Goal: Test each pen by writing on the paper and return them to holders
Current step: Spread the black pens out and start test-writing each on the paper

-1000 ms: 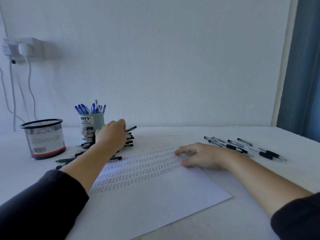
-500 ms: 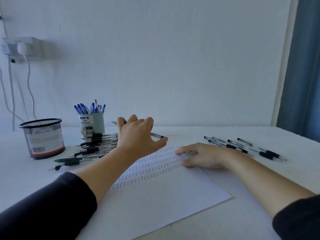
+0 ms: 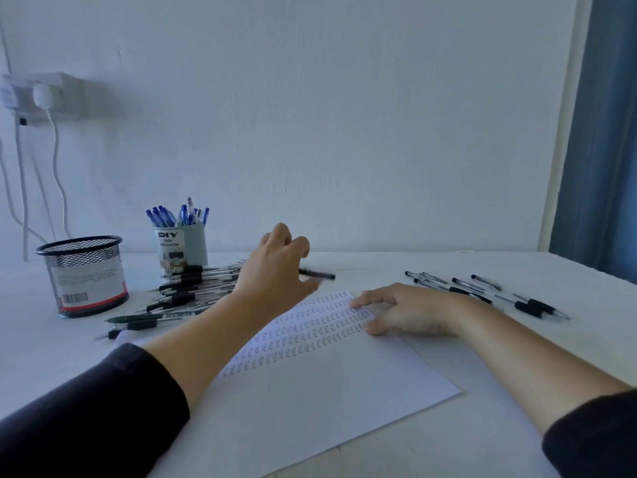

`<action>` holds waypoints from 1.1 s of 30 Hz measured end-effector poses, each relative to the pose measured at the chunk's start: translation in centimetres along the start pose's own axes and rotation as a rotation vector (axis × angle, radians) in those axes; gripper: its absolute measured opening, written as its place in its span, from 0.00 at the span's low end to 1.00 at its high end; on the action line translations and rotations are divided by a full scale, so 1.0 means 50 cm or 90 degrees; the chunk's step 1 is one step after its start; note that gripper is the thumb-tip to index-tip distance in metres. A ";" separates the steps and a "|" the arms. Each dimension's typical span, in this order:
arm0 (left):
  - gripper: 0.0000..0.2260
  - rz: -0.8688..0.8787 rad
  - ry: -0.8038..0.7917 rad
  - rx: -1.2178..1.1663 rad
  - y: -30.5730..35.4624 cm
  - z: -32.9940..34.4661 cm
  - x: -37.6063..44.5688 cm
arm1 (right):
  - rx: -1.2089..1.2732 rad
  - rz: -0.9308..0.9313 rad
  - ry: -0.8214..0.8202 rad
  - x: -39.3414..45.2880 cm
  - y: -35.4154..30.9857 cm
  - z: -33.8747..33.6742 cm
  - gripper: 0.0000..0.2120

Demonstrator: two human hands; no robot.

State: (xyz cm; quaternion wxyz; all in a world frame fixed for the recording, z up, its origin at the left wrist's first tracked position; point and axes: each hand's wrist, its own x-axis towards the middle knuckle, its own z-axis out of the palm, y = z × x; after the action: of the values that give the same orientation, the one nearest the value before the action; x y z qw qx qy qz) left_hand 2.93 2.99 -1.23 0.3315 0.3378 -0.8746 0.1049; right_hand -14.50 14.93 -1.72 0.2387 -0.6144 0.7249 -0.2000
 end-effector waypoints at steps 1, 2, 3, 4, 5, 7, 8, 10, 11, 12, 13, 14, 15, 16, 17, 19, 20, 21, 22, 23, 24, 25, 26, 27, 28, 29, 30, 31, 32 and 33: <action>0.13 0.003 0.003 -0.040 0.003 -0.002 -0.002 | 0.001 0.001 -0.006 -0.002 0.001 -0.003 0.22; 0.13 0.003 0.017 -0.086 0.010 -0.007 -0.004 | -0.003 0.006 -0.011 -0.005 0.002 -0.006 0.22; 0.13 0.004 0.039 -0.136 0.019 -0.012 -0.005 | -0.007 0.010 -0.015 -0.007 0.003 -0.010 0.23; 0.13 -0.004 0.056 -0.189 0.032 -0.021 -0.006 | -0.010 0.014 -0.017 -0.009 0.004 -0.013 0.23; 0.12 -0.023 0.059 -0.235 0.044 -0.029 -0.008 | -0.012 0.018 -0.018 -0.010 0.005 -0.016 0.23; 0.18 -0.085 0.003 -0.349 0.067 -0.043 -0.008 | -0.011 0.023 -0.025 -0.008 0.007 -0.018 0.23; 0.24 -0.148 -0.052 -0.446 0.078 -0.048 -0.009 | -0.009 0.026 -0.030 -0.008 0.007 -0.019 0.23; 0.28 -0.281 -0.177 -0.629 0.096 -0.052 -0.015 | 0.000 0.030 -0.035 -0.006 0.009 -0.020 0.23; 0.27 -0.322 -0.220 -0.687 0.104 -0.052 -0.018 | 0.005 0.033 -0.035 -0.005 0.010 -0.021 0.23; 0.26 -0.354 -0.247 -0.728 0.113 -0.048 -0.022 | 0.013 0.039 -0.033 -0.004 0.013 -0.020 0.23; 0.22 -0.380 -0.256 -0.758 0.119 -0.045 -0.026 | 0.020 0.044 -0.029 -0.003 0.014 -0.021 0.23; 0.18 -0.399 -0.253 -0.778 0.126 -0.043 -0.030 | 0.025 0.046 -0.027 -0.002 0.015 -0.020 0.23; 0.13 -0.410 -0.244 -0.778 0.132 -0.037 -0.033 | 0.029 0.045 -0.028 -0.002 0.017 -0.020 0.22; 0.09 -0.415 -0.236 -0.763 0.135 -0.031 -0.036 | 0.032 0.040 -0.031 0.000 0.017 -0.020 0.21; 0.07 -0.416 -0.232 -0.740 0.138 -0.023 -0.039 | 0.035 0.034 -0.035 0.000 0.017 -0.019 0.19; 0.06 -0.409 -0.216 -0.696 0.142 -0.012 -0.045 | 0.026 0.025 -0.039 0.004 0.018 -0.019 0.18; 0.06 -0.400 -0.208 -0.679 0.145 -0.009 -0.046 | 0.020 0.024 -0.039 0.007 0.020 -0.019 0.18; 0.06 -0.388 -0.199 -0.662 0.147 -0.006 -0.048 | 0.016 0.025 -0.038 0.008 0.023 -0.019 0.20; 0.06 -0.374 -0.190 -0.640 0.150 -0.006 -0.049 | 0.016 0.026 -0.038 0.009 0.024 -0.019 0.20; 0.07 -0.358 -0.183 -0.616 0.151 -0.006 -0.050 | 0.018 0.026 -0.037 0.008 0.023 -0.019 0.19; 0.07 -0.342 -0.178 -0.592 0.153 -0.005 -0.051 | 0.022 0.023 -0.036 0.007 0.022 -0.019 0.18; 0.07 -0.328 -0.175 -0.571 0.154 -0.004 -0.052 | 0.025 0.020 -0.034 0.005 0.021 -0.018 0.17; 0.07 -0.317 -0.175 -0.555 0.155 -0.003 -0.053 | 0.026 0.019 -0.031 0.005 0.021 -0.018 0.17; 0.08 -0.311 -0.176 -0.545 0.156 -0.002 -0.055 | 0.024 0.018 -0.029 0.004 0.021 -0.018 0.17; 0.08 -0.309 -0.176 -0.540 0.156 -0.001 -0.055 | 0.023 0.017 -0.028 0.005 0.020 -0.018 0.17; 0.08 -0.309 -0.176 -0.538 0.156 0.000 -0.055 | 0.024 0.016 -0.029 0.005 0.020 -0.017 0.17; 0.08 -0.311 -0.174 -0.537 0.156 0.001 -0.054 | 0.024 0.015 -0.030 0.007 0.021 -0.017 0.17; 0.08 -0.312 -0.172 -0.536 0.155 0.001 -0.054 | 0.023 0.013 -0.029 0.009 0.023 -0.017 0.18; 0.08 -0.311 -0.170 -0.537 0.155 0.002 -0.054 | 0.024 0.013 -0.027 0.011 0.024 -0.016 0.18; 0.09 -0.310 -0.169 -0.538 0.155 0.003 -0.054 | 0.026 0.014 -0.025 0.012 0.024 -0.016 0.18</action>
State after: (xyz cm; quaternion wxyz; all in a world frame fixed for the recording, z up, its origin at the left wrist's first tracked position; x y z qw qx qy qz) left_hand -0.78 10.13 -2.77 0.3397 0.3791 -0.7711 -0.3825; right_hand -16.00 14.55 -1.84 0.2676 -0.6050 0.7228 -0.1999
